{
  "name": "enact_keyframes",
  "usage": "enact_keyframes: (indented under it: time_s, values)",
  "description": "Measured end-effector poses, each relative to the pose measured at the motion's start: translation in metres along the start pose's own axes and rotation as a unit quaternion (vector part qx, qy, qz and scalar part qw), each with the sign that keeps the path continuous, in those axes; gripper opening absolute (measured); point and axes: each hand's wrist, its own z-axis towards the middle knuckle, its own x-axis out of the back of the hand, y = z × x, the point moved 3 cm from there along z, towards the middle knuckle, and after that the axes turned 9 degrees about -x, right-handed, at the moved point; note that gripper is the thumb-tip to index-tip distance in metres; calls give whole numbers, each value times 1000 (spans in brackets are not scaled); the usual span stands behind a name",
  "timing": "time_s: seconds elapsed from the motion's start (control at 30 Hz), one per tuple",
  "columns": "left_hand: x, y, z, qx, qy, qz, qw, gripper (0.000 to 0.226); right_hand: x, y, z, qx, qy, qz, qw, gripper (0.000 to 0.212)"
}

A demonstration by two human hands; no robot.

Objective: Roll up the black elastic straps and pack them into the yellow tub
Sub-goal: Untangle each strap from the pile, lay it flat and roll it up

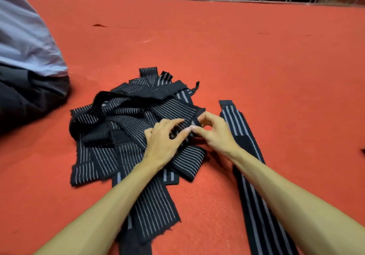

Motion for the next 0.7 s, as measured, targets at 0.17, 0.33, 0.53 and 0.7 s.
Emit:
enact_keyframes:
  time_s: [0.17,0.33,0.53,0.7]
  values:
    - [1,11,3,-8,-11,-2,1000,25,10,-4,-12,22,-45,-32,998,21]
    - [1,23,7,-11,-35,-13,999,7,32,3,-16,-13,-2,-9,1000,19]
    - [-1,44,2,-29,-24,28,999,22,82,-9,-28,-111,21,101,988,18]
    - [-6,72,-3,16,-11,-14,1000,24,126,-25,-54,-209,-75,257,941,11]
